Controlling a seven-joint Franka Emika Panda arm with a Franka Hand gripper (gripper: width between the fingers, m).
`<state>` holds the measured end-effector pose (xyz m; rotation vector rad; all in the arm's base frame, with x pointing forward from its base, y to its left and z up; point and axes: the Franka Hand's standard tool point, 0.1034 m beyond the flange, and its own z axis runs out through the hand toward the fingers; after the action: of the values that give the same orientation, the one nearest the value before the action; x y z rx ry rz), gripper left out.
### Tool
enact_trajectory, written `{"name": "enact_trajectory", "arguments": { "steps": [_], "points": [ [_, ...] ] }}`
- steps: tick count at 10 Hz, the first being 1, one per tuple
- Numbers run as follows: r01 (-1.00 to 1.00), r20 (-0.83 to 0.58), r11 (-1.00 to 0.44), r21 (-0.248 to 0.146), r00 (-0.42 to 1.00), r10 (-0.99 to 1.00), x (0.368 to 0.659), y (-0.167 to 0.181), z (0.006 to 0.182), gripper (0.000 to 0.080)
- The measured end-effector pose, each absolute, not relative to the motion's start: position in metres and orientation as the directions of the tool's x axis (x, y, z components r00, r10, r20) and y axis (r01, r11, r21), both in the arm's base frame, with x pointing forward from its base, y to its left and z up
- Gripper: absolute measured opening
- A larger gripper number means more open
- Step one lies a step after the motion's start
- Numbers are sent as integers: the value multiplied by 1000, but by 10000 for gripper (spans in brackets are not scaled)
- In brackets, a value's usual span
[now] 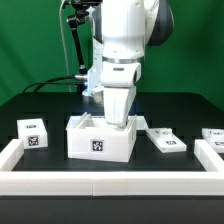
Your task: Assemble cabinet
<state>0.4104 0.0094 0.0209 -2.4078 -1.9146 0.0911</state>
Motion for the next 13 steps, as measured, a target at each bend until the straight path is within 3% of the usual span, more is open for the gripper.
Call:
{"name": "enact_trajectory", "arguments": {
  "steps": [4,10,13],
  "points": [
    [977,-5,-199,-84,199,980,414,9,21,41],
    [994,22,-103,-33,104,994,495,41,19,41],
    [995,21,-92,-28,93,995,496,43,18,41]
  ]
}}
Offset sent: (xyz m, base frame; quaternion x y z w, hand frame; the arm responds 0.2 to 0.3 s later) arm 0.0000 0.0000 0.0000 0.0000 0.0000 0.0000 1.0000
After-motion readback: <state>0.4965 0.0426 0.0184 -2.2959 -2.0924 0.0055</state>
